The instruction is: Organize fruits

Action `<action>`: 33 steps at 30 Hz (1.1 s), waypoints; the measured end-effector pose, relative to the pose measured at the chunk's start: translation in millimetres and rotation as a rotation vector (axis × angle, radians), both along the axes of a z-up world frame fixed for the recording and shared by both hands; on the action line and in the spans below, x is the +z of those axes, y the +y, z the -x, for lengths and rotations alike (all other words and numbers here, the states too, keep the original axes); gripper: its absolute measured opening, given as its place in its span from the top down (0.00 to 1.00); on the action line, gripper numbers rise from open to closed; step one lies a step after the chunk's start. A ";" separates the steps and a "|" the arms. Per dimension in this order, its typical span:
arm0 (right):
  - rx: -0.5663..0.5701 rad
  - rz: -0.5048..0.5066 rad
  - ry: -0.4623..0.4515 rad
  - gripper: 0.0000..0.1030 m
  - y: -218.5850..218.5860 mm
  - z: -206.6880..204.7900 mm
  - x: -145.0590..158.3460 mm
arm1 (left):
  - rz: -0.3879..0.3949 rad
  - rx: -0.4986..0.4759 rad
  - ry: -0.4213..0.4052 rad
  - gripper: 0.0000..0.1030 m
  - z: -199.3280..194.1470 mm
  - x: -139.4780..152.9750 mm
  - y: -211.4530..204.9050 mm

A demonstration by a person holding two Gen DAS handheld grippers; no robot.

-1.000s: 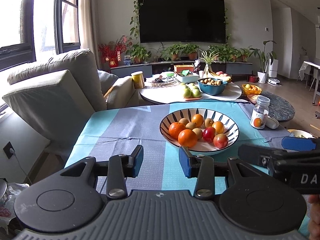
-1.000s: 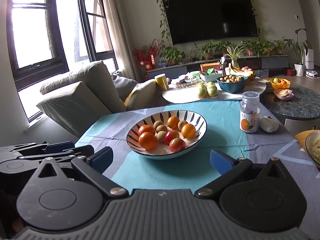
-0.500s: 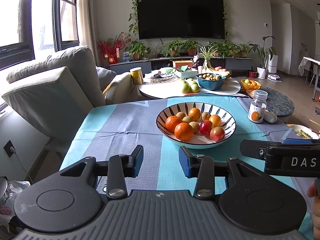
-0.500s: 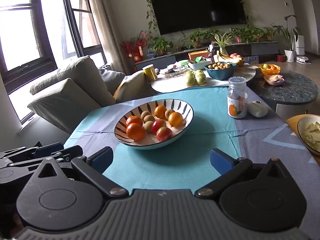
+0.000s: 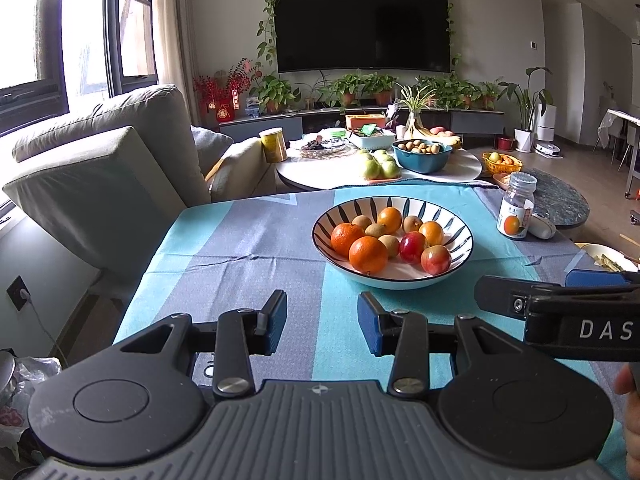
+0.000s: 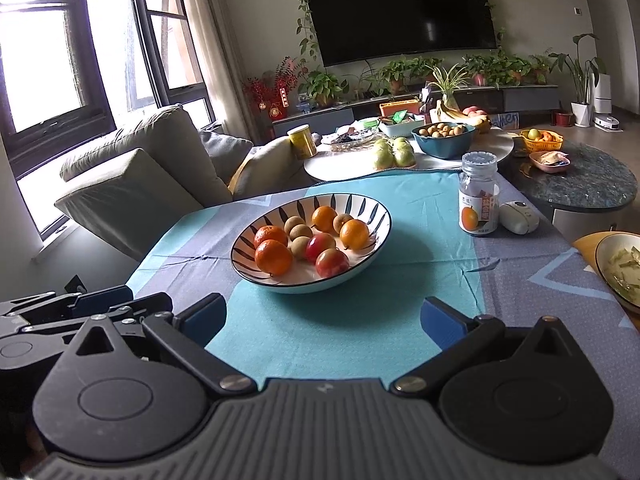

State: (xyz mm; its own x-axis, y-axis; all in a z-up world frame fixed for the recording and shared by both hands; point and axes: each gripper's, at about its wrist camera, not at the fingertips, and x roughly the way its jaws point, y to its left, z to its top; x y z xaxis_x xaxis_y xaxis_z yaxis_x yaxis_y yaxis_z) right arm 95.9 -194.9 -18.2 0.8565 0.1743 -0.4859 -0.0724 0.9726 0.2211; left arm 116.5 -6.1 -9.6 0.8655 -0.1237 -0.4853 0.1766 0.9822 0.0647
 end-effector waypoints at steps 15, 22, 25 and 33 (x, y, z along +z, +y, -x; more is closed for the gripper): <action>0.000 0.010 0.005 0.23 2.2 -0.1 -1.0 | -0.003 -0.010 0.000 0.64 -0.2 -0.5 -0.8; 0.001 0.011 0.007 0.23 2.2 0.2 -0.2 | -0.005 -0.015 -0.007 0.64 0.4 2.0 -1.1; 0.001 0.011 0.007 0.23 2.2 0.0 0.1 | -0.006 -0.015 -0.007 0.64 0.4 2.2 -1.0; 0.000 0.011 0.007 0.23 2.2 0.2 0.0 | -0.005 -0.015 -0.007 0.64 0.4 2.1 -1.1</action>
State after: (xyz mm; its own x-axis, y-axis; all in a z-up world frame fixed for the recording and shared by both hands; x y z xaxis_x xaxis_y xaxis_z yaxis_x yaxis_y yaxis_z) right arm 95.8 -192.7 -18.2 0.8529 0.1690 -0.4939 -0.0712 0.9749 0.2107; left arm 116.1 -7.2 -7.5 0.8669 -0.1348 -0.4799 0.1913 0.9790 0.0707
